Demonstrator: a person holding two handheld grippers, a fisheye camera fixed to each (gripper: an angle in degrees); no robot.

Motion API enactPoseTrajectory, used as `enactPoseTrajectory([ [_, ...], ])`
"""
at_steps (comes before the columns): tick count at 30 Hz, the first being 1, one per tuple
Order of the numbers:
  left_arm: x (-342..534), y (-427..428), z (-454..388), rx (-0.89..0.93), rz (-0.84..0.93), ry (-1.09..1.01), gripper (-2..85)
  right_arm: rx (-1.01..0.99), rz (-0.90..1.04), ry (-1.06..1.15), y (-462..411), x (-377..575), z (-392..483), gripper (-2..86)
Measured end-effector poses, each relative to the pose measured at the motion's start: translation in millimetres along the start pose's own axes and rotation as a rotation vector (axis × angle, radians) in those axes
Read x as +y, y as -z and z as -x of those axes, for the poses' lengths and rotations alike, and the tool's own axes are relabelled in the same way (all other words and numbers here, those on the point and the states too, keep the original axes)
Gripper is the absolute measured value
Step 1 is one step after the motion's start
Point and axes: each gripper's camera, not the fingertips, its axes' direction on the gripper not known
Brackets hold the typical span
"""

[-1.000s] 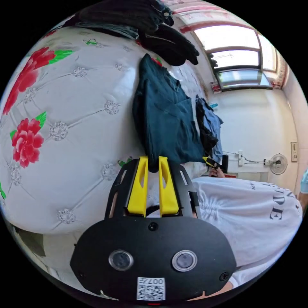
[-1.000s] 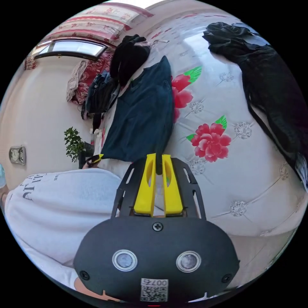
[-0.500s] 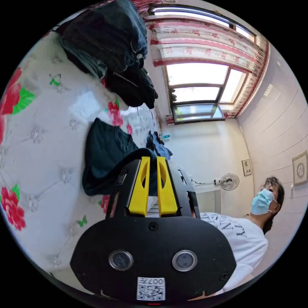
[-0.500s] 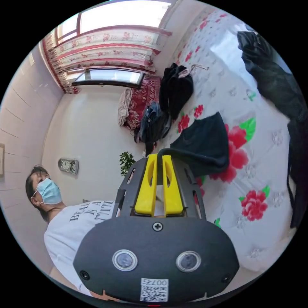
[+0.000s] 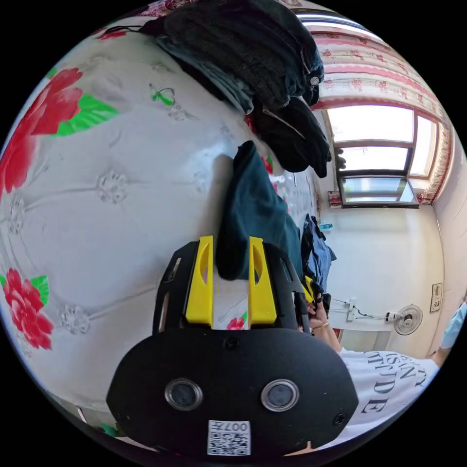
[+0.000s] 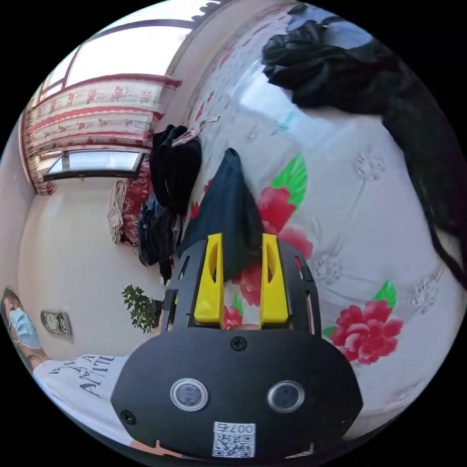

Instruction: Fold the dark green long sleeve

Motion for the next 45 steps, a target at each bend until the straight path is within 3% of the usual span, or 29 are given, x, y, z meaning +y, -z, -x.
enactPoseTrajectory([
  [6, 13.0, -7.7, 5.3, 0.051, -0.006, 0.037, 10.6, -0.201, -0.013, -0.109, -40.9, 6.4, -33.3, 9.2],
  [10, 0.8, -17.5, 7.7, 0.034, 0.008, 0.102, 8.5, -0.179, 0.030, -0.172, -76.4, -14.0, -25.3, 8.6],
  [18, 15.9, -16.1, 14.7, 0.064, 0.026, 0.097, 7.3, -0.062, -0.029, -0.011, -75.9, -13.6, 32.7, 8.0],
  [21, 20.1, -12.7, 20.7, 0.088, 0.016, 0.106, 6.7, 0.101, 0.006, 0.326, -102.9, -20.2, 136.4, 7.9],
  [26, 20.9, -7.1, 24.4, 0.081, 0.044, 0.055, 7.1, 0.299, 0.284, 1.091, -223.5, 53.9, 333.2, 8.0],
  [29, 28.5, 1.4, 31.2, 0.130, 0.016, 0.018, 9.0, 0.239, 0.499, 1.237, -304.1, 110.6, 353.5, 8.3],
  [32, 42.2, 15.7, 48.9, 0.216, -0.025, 0.006, 11.0, 0.182, 0.722, 1.124, -381.1, 132.8, 320.4, 8.7],
  [34, 52.2, 24.7, 64.1, 0.261, -0.035, 0.022, 11.6, 0.099, 0.754, 0.988, -394.3, 117.2, 299.2, 9.0],
  [37, 67.1, 39.4, 80.6, 0.276, -0.041, 0.004, 13.0, -0.072, 0.573, 0.802, -360.5, 61.7, 272.9, 9.9],
  [40, 71.2, 42.8, 80.4, 0.263, -0.041, -0.048, 13.9, 0.017, 0.435, 0.674, -336.6, 3.6, 237.9, 11.2],
  [45, 45.1, 0.0, 57.0, 0.263, 0.059, -0.110, 14.7, -0.081, 0.443, 0.315, -358.7, -54.5, 159.4, 13.1],
])
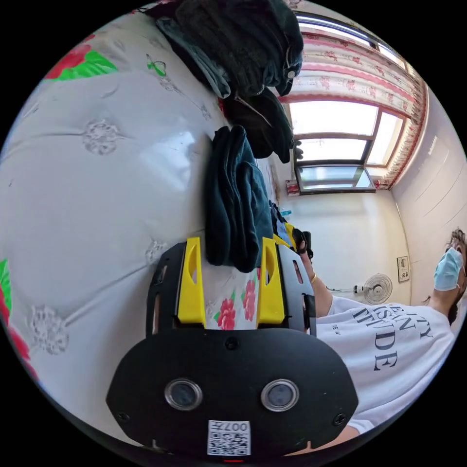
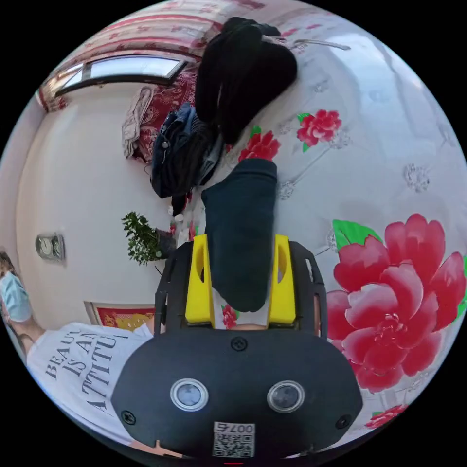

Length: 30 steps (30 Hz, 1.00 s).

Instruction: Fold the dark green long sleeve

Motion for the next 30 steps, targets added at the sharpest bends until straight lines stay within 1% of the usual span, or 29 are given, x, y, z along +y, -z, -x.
enactPoseTrajectory([
  [2, -9.8, -15.0, -1.5, -0.017, 0.017, 0.007, 13.2, -0.095, 0.041, -0.103, -25.6, -7.8, -31.1, 12.5],
  [4, -17.1, -25.7, -3.9, -0.052, 0.047, 0.018, 11.5, -0.160, 0.064, -0.140, -40.0, -14.2, -40.4, 11.5],
  [6, -25.0, -27.8, -19.3, -0.075, 0.044, -0.016, 9.9, -0.143, 0.086, -0.132, -37.8, -24.7, -31.9, 10.3],
  [9, -48.9, -29.7, -63.0, -0.028, 0.023, -0.107, 9.0, -0.122, 0.106, 0.012, -20.7, -50.6, 15.8, 8.4],
  [10, -55.6, -29.8, -75.2, -0.023, 0.014, -0.137, 8.9, -0.154, 0.078, 0.058, -7.8, -64.2, 37.1, 7.7],
  [12, -86.5, -29.8, -126.0, 0.012, -0.022, -0.254, 8.7, -0.193, 0.019, 0.138, 16.2, -88.3, 73.5, 7.0],
  [16, -149.3, -30.0, -198.2, 0.058, -0.123, -0.395, 8.7, -0.181, -0.135, 0.349, 71.7, -158.9, 177.0, 6.3],
  [17, -176.0, -31.7, -219.7, 0.051, -0.162, -0.425, 8.8, -0.149, -0.187, 0.402, 82.7, -181.8, 207.0, 6.5],
  [19, -214.1, -38.1, -244.6, -0.003, -0.213, -0.434, 9.3, -0.108, -0.266, 0.377, 92.7, -217.4, 235.7, 6.9],
  [21, -249.6, -58.4, -252.5, -0.174, -0.211, -0.401, 10.2, -0.070, -0.327, 0.351, 95.0, -244.5, 246.2, 7.4],
  [23, -251.7, -77.5, -237.7, -0.286, -0.178, -0.344, 9.9, 0.117, -0.336, 0.338, 83.6, -253.6, 238.8, 7.6],
  [24, -239.9, -90.9, -223.3, -0.316, -0.163, -0.339, 9.6, 0.161, -0.337, 0.346, 78.7, -248.7, 233.8, 7.6],
  [25, -231.1, -97.8, -215.1, -0.331, -0.153, -0.343, 9.6, 0.244, -0.313, 0.378, 64.9, -232.7, 220.9, 7.5],
  [27, -185.4, -126.7, -178.0, -0.444, -0.069, -0.358, 9.5, 0.357, -0.209, 0.429, 35.2, -195.3, 191.6, 7.3],
  [29, -145.8, -145.7, -151.2, -0.536, 0.029, -0.355, 9.7, 0.537, -0.029, 0.462, -12.6, -124.6, 138.9, 7.2],
  [30, -118.5, -154.1, -137.0, -0.579, 0.075, -0.346, 9.7, 0.589, 0.011, 0.471, -23.5, -105.2, 126.6, 7.2],
])
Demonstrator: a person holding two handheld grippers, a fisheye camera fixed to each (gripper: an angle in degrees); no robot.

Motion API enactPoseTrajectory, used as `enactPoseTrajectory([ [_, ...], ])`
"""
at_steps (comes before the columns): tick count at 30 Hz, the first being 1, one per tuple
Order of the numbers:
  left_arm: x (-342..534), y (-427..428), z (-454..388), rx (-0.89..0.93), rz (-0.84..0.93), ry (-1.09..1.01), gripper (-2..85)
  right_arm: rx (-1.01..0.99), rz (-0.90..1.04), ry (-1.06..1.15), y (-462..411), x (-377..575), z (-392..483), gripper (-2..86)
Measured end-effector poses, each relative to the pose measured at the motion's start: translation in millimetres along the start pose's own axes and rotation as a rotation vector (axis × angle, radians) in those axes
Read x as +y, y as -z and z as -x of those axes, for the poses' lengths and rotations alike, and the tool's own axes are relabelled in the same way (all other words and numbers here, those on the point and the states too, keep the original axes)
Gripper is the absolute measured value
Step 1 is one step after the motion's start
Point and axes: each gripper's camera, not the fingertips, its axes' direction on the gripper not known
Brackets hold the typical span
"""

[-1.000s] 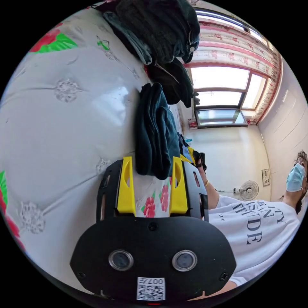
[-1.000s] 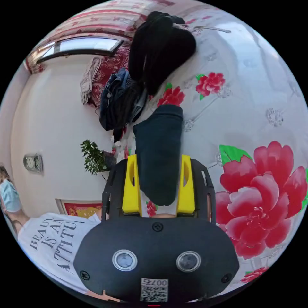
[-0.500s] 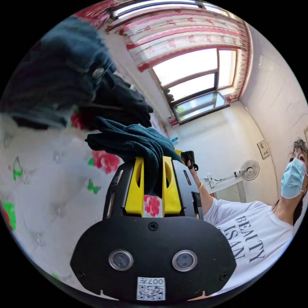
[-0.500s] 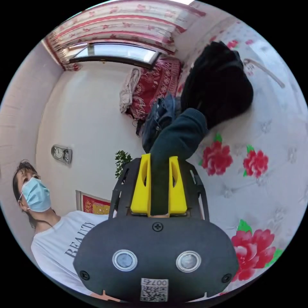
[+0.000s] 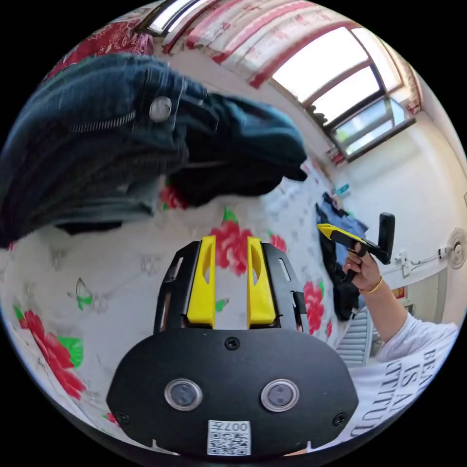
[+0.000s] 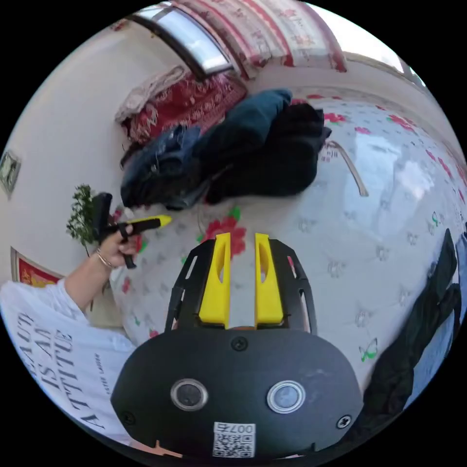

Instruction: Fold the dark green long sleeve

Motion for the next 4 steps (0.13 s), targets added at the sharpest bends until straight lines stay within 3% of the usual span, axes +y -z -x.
enactPoseTrajectory([
  [2, 39.7, -14.0, -7.5, -0.042, 0.066, -0.002, 9.8, 0.184, 0.118, 0.078, -34.2, 74.5, 27.7, 7.3],
  [4, 73.6, -21.2, -18.0, -0.077, 0.108, 0.007, 9.8, 0.260, 0.089, 0.129, -37.8, 112.8, 54.3, 7.5],
])
